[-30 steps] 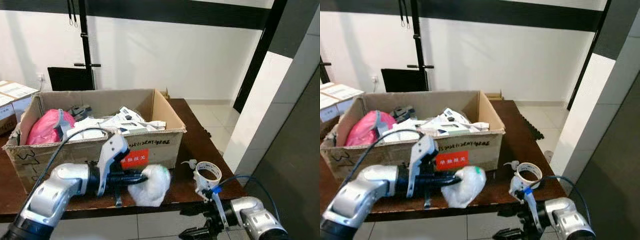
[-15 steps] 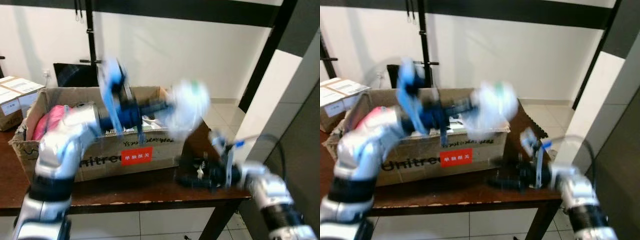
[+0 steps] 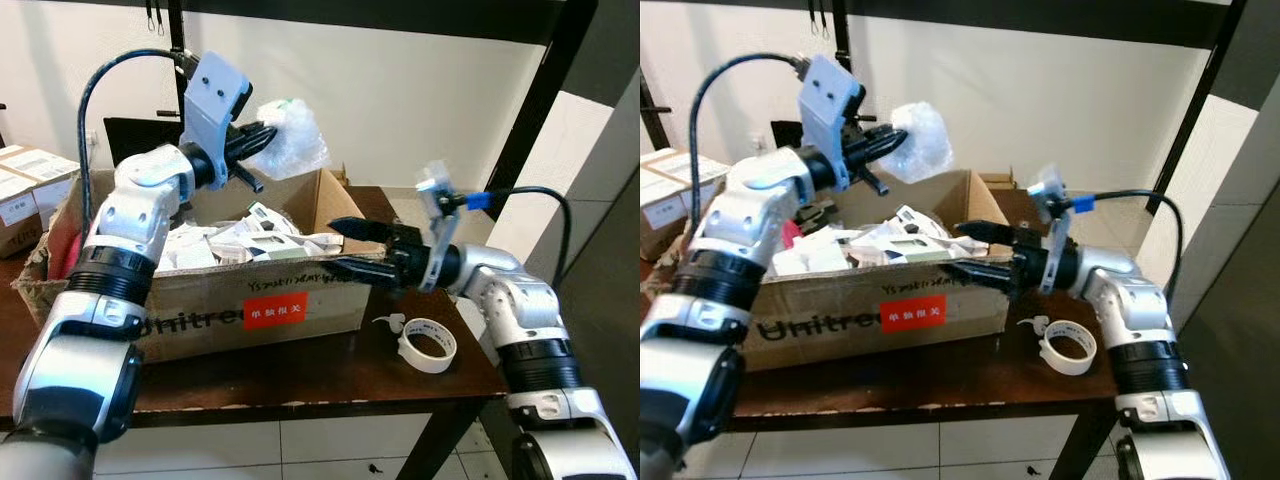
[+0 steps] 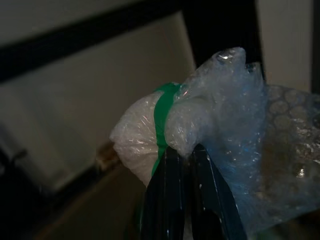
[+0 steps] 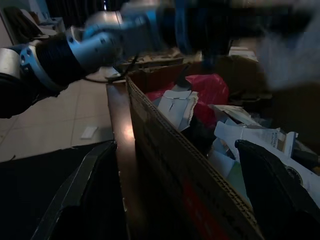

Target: Picking trash to rubbish bin

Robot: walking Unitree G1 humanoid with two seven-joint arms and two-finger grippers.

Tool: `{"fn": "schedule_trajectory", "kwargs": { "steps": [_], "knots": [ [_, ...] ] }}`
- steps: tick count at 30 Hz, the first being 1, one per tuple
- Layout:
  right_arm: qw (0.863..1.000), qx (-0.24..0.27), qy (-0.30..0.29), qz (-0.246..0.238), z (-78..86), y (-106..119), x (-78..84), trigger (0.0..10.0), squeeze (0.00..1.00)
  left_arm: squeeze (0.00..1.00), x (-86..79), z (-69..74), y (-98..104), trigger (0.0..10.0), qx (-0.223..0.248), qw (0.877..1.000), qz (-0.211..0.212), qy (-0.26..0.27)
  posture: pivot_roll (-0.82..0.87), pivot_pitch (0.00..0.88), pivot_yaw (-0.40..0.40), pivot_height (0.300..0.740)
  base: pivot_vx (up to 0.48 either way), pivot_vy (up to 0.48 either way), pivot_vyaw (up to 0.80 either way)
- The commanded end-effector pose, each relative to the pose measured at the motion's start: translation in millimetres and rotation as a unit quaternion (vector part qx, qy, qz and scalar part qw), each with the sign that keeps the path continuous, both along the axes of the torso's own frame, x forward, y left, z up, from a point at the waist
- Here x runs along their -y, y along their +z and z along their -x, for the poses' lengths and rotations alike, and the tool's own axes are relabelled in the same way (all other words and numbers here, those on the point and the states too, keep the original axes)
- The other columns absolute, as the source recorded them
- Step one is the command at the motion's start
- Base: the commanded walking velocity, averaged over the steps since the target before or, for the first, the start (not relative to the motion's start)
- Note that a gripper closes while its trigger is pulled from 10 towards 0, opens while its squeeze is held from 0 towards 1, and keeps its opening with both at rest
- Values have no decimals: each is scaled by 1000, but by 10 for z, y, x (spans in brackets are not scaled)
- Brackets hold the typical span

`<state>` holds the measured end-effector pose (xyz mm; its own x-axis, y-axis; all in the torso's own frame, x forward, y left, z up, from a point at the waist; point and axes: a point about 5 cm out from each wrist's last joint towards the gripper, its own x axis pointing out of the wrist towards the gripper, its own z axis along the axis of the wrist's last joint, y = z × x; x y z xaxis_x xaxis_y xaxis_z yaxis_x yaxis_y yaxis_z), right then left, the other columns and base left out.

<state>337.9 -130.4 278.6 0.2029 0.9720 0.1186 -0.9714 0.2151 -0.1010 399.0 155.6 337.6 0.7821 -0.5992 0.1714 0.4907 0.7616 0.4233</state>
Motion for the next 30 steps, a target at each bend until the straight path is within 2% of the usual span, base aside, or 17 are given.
{"fn": "schedule_trajectory", "kwargs": {
  "steps": [1,2,4,5,12,18,19,20,22,26,27,28,29,30],
  "knots": [
    [1000,13,5,3,27,61,-17,10000,0,0,43,-20,41,10000,10,1000,14,-4,82,0,-83,740,0,0,0],
    [1000,11,8,2,42,60,-26,10000,0,47,62,-52,-11,10000,1,1000,22,-3,80,0,-81,740,0,0,0],
    [1000,10,10,2,51,58,-32,10000,0,47,77,-73,-48,10000,-6,1000,25,-2,80,0,-81,740,0,0,0],
    [1000,7,9,4,60,37,-45,10000,0,1000,122,-103,-117,10000,-18,1000,23,-5,77,0,-81,740,0,0,0],
    [1000,4,4,14,61,2,-58,10000,0,1000,188,-128,-108,10000,-10,999,29,-22,73,0,-72,740,0,0,0],
    [1000,3,5,16,74,-20,-63,10000,0,1000,162,-135,-132,10000,-14,1000,15,-22,78,0,-73,740,0,0,0],
    [1000,2,7,17,82,-28,-65,10000,0,1000,154,-142,-160,10000,-19,1000,1,-19,81,0,-78,740,0,0,0],
    [1000,0,6,22,84,-45,-64,10000,0,0,160,-136,-199,10000,-28,999,-21,-30,81,0,-79,740,0,0,0],
    [1000,-1,5,26,85,-57,-62,10000,0,0,165,-130,-228,10000,-34,998,-37,-39,81,0,-80,740,0,0,0],
    [999,-8,6,43,107,-135,-44,10000,0,0,193,-81,-379,10000,-90,985,-98,-110,83,0,-83,740,0,0,0],
    [999,-8,6,43,107,-135,-44,10000,0,0,193,-81,-379,10000,-90,985,-98,-110,83,0,-83,740,0,0,0],
    [999,-11,9,44,120,-151,-40,10000,0,0,200,-59,-408,10000,-105,979,-110,-134,83,0,-83,740,0,0,0],
    [999,-21,16,47,149,-198,-33,10000,0,0,187,9,-497,10000,-150,958,-151,-191,83,0,-82,740,0,0,0],
    [998,-24,20,50,165,-222,-30,10000,0,0,171,45,-529,10000,-169,946,-173,-215,85,0,-83,740,0,0,0]
  ]
}}
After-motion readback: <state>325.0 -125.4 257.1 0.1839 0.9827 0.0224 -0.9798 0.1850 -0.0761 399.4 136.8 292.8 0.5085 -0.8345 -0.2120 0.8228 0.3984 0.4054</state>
